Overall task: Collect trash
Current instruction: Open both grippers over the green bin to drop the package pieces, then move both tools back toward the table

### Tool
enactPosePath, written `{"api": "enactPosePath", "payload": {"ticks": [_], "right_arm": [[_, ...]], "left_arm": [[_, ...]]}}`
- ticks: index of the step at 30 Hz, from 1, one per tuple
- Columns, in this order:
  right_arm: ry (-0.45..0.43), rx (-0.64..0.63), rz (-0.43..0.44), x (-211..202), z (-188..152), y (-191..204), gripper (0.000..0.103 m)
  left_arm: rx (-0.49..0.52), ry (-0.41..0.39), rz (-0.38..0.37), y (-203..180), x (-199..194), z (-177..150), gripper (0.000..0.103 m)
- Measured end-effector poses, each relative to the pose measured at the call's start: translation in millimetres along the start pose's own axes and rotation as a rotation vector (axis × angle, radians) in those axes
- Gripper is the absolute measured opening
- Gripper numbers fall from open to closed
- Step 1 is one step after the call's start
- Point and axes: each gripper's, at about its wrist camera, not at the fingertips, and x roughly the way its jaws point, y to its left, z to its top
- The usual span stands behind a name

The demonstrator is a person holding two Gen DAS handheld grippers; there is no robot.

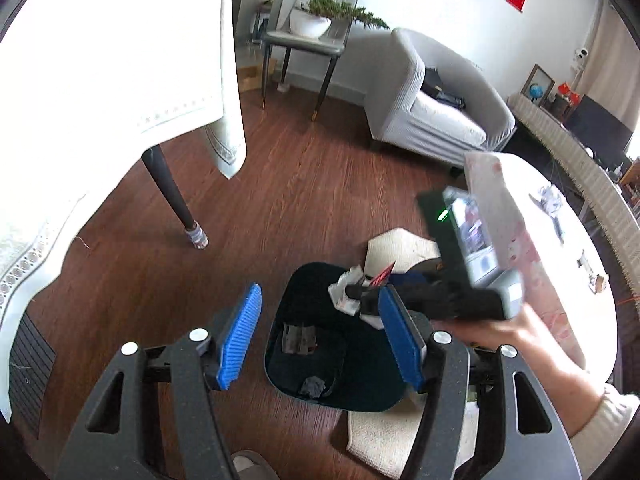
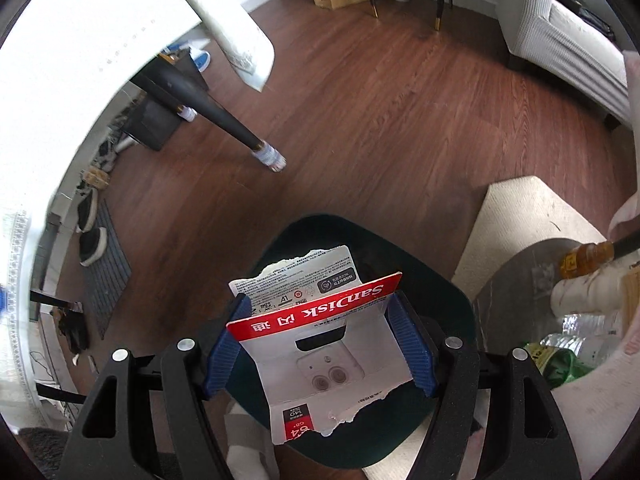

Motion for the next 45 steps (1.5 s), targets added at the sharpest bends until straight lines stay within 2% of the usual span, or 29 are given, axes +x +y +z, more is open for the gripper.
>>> {"api": "enactPosePath", "payload": {"ticks": [7, 9, 13, 14, 15, 18, 26, 34, 39, 45], "right_arm": [[0.105, -0.058, -0.053, 37.7, -15.2, -2.5, 0.072], [0.125, -0.064, -0.067, 44.0, -18.2, -4.8, 0.072], [0.167, -0.077, -0.081, 52.4, -24.9, -7.5, 0.073], [0.174, -0.086, -0.082, 53.1, -25.8, -7.5, 0.075], [0.18, -0.098, -0.084, 53.4, -27.3, -6.9, 0.079], [0.177, -0.124, -0.094, 50.6, -30.3, -6.2, 0.079], [0.082, -0.173, -0.055, 11.4, -30.5, 2.1, 0.079], [-0.047, -0.243, -0.002, -49.4, -29.4, 21.9, 0.071], [-0.14, -0.289, 0.026, -91.1, -31.9, 31.0, 0.068], [-0.272, -0.32, 0.038, -143.7, -37.6, 26.6, 0.067]], "left_arm": [[-0.013, -0.056, 0.017, 0.1, -21.1, 5.0, 0.061], [-0.019, -0.073, 0.018, -0.5, -26.3, 7.4, 0.056], [-0.019, -0.1, 0.011, -4.0, -31.6, 13.6, 0.051], [-0.016, -0.104, 0.012, -5.6, -33.4, 15.3, 0.046], [-0.012, -0.109, 0.008, -6.6, -35.2, 16.4, 0.044], [-0.001, -0.119, 0.005, -10.9, -38.7, 18.6, 0.044], [0.008, -0.147, 0.013, -17.7, -44.8, 24.4, 0.045], [0.028, -0.187, 0.017, -28.8, -50.8, 32.8, 0.049], [0.036, -0.216, 0.027, -39.0, -52.4, 36.5, 0.054], [0.035, -0.246, -0.002, -55.5, -53.1, 41.7, 0.059]]}}
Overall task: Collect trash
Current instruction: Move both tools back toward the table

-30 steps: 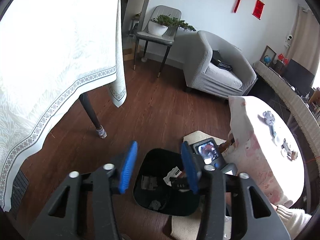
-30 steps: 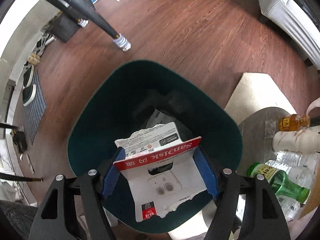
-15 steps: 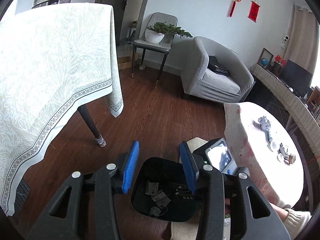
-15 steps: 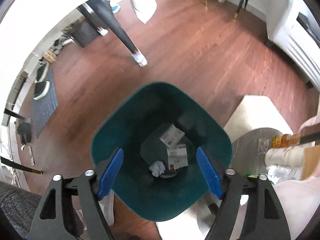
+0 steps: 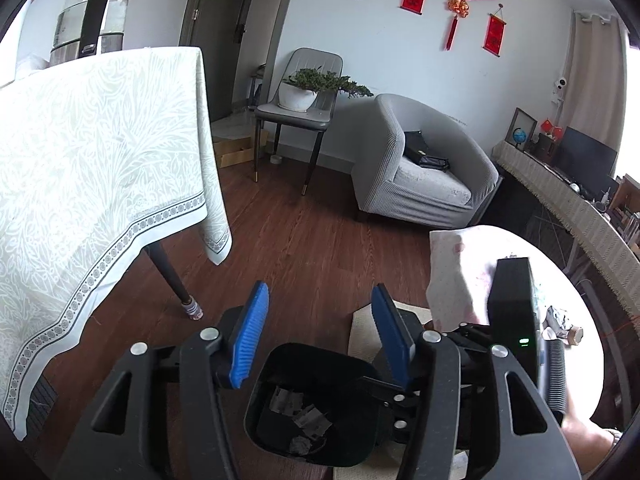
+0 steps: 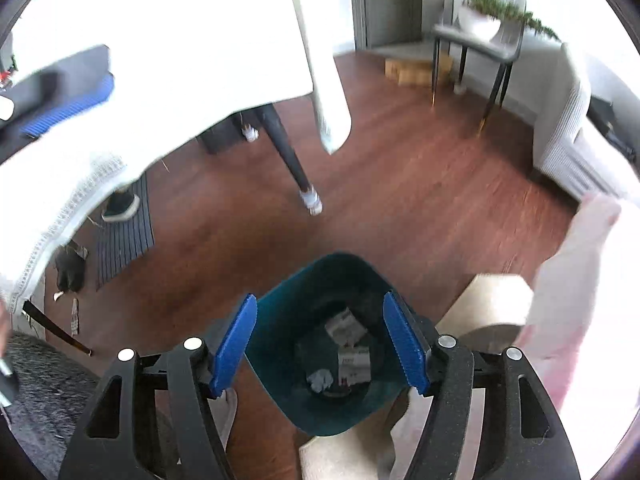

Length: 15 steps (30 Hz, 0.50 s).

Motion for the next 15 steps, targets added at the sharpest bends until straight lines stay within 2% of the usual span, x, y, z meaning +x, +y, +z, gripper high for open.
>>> {"api": "enactPosePath", "payload": {"ticks": [6, 15], "right_arm": [[-0.078, 0.007, -0.047, -41.7, -3.9, -18.2, 0.067], [-0.138, 0.064, -0.146, -89.8, -27.9, -59.3, 0.067]], "left_arm": [[0.015, -0.009, -0.032, -23.3, 6.3, 2.9, 0.063], [0.075, -0.005, -0.078, -70.7, 19.5, 0.2, 0.07]]}}
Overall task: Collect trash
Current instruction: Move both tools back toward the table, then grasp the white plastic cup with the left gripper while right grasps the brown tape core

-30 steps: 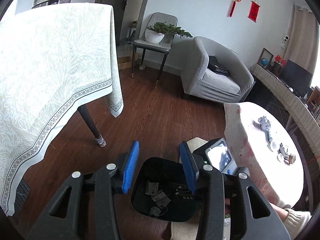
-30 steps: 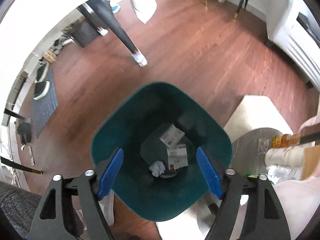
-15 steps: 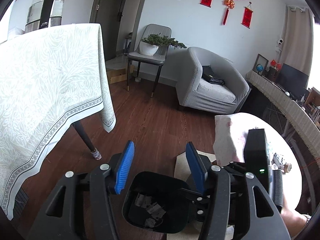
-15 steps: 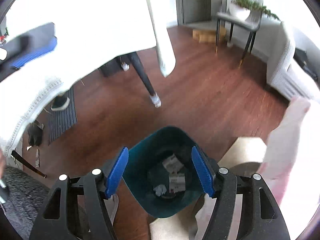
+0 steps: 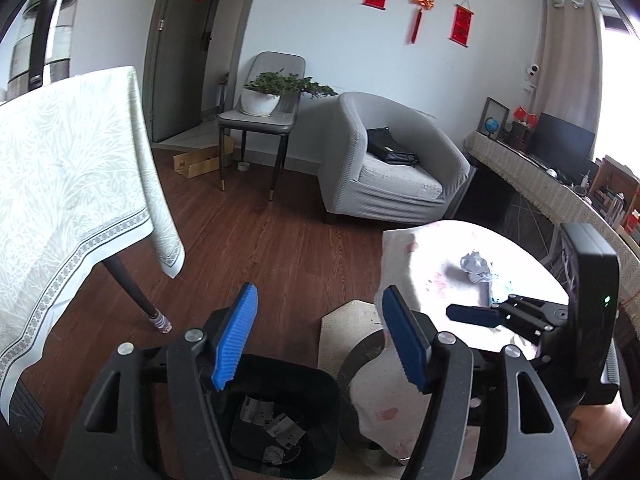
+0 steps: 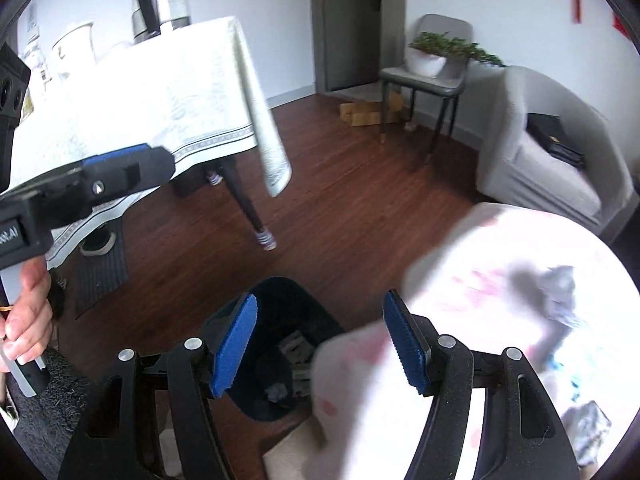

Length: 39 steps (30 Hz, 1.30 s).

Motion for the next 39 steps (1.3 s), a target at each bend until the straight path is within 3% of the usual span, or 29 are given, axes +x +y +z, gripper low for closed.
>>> {"api": "enactPosePath", "payload": {"ticks": [11, 21, 31, 39], "right_arm": [[-0.029, 0.077, -0.156, -42.7, -32.1, -60.9, 0.067], [-0.051, 0.173, -0.269, -85.7, -71.9, -114.6, 0.079], [-0.056, 0.253, -0.338, -118.3, -115.0, -154.4, 0.083], [-0.047, 0.353, -0.317, -132.9, -146.2, -180.4, 0.084]], "left_arm": [[0.036, 0.029, -0.073, -53.6, 29.8, -1.9, 0.072], [0.097, 0.069, -0.156, -114.0, 57.1, -11.3, 0.075], [0.165, 0.142, -0.235, -173.9, 95.7, -31.9, 0.075], [0.189, 0.187, -0.255, -207.1, 119.8, -48.7, 0.076]]}}
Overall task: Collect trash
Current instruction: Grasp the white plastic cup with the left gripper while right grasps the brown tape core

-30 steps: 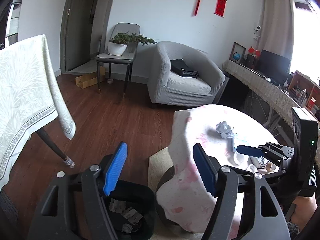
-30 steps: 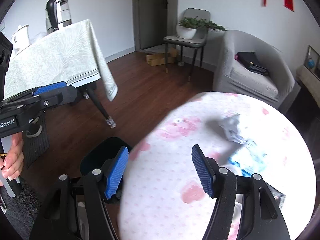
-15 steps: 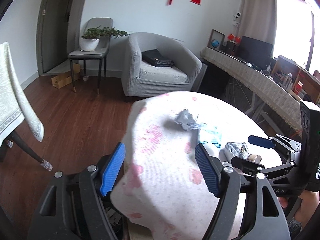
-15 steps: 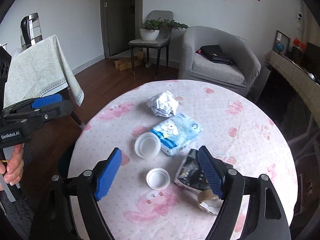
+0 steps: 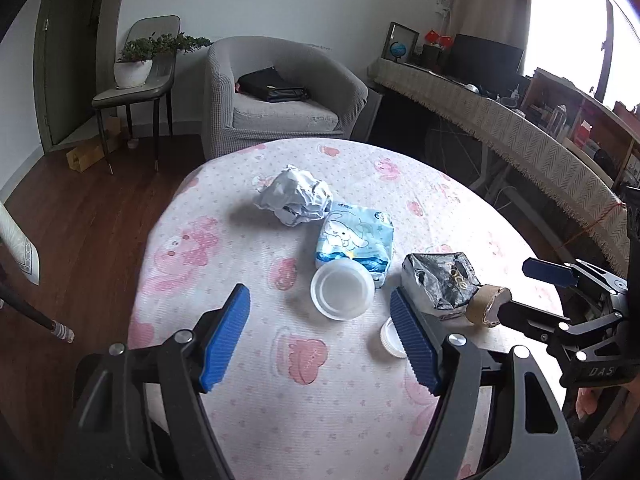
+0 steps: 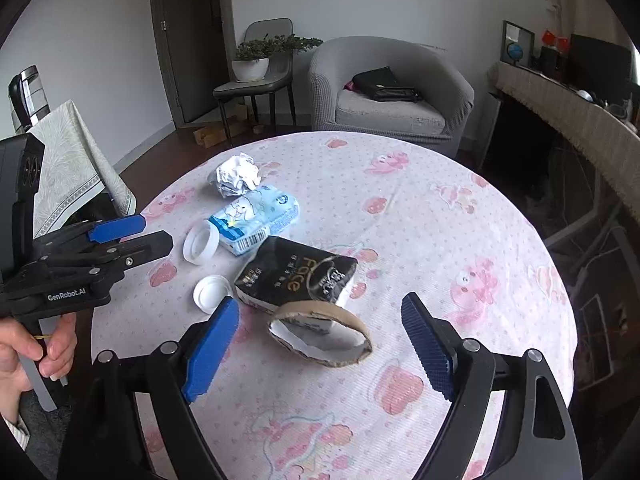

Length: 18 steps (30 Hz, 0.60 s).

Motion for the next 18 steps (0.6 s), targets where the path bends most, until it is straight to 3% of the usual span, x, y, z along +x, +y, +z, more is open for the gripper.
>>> {"api": "enactPosePath", "payload": {"ticks": [8, 14, 18], "right_arm": [[0.035, 0.029, 0.02, 0.8, -19.3, -17.9, 0.085], [0.063, 0.062, 0.062, 5.8, -26.0, -22.1, 0.088], [0.079, 0.082, 0.093, 10.0, -27.0, -18.3, 0.089]], "left_arm": [[-0.034, 0.014, 0.0, -3.8, 21.2, 1.3, 0.075], [-0.078, 0.039, -0.011, 0.2, 28.1, 4.8, 0.061], [-0.051, 0.057, -0.008, -6.3, 32.3, 4.1, 0.049]]}}
